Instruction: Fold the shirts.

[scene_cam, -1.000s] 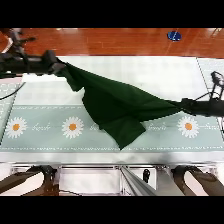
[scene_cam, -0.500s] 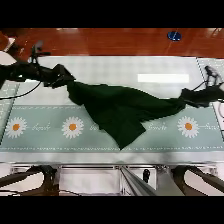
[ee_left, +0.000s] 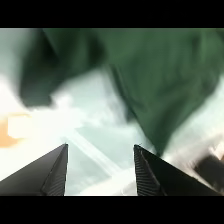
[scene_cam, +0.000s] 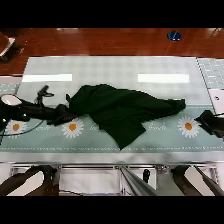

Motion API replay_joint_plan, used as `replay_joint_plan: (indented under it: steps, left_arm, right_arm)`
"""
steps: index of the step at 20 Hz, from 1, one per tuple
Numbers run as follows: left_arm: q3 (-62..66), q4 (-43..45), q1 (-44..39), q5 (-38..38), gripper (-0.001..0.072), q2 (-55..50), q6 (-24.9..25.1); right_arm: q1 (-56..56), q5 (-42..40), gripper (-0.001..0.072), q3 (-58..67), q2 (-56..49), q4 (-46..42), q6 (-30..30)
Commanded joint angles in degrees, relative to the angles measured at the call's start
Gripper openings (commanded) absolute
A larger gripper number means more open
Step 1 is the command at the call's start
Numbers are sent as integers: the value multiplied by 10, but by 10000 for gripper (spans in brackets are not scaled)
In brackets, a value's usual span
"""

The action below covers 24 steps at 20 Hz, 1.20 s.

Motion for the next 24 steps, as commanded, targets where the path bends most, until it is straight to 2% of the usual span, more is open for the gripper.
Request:
replay_joint_plan:
  steps: [1, 4, 8, 11, 17, 18, 19, 20, 22, 24]
  left_arm:
    - [-77, -72, -75, 54, 507, 8, 34]
    - [-77, -86, -141, 171, 507, 4, 1]
    - [-76, -139, -188, 228, 507, -47, 1]
    - [-73, -213, -191, 276, 505, -76, 37]
    - [-13, -223, -196, 273, 505, -161, 37]
    - [-2, -222, -196, 273, 479, -165, 37]
    - [9, -222, -196, 269, 288, -167, 37]
    - [19, -222, -196, 259, 17, -167, 39]
    - [44, -222, -195, 220, 19, -167, 73]
    - [63, -222, -191, 200, 19, -167, 73]
  right_arm:
    - [-15, -8, 407, -51, 7, 79, -51]
    - [-15, -5, 407, -51, 7, 78, -57]
    - [-15, -4, 407, -51, 7, 78, -62]
    - [-15, 3, 407, -51, 7, 78, -62]
    - [-15, 6, 407, -51, 7, 78, -62]
    - [-15, 7, 407, -51, 7, 78, -62]
    - [-15, 7, 407, -51, 7, 78, -62]
    - [-15, 7, 407, -51, 7, 77, -66]
    - [-15, 5, 407, -51, 7, 66, -68]
    - [-15, -2, 407, -49, 7, 90, -66]
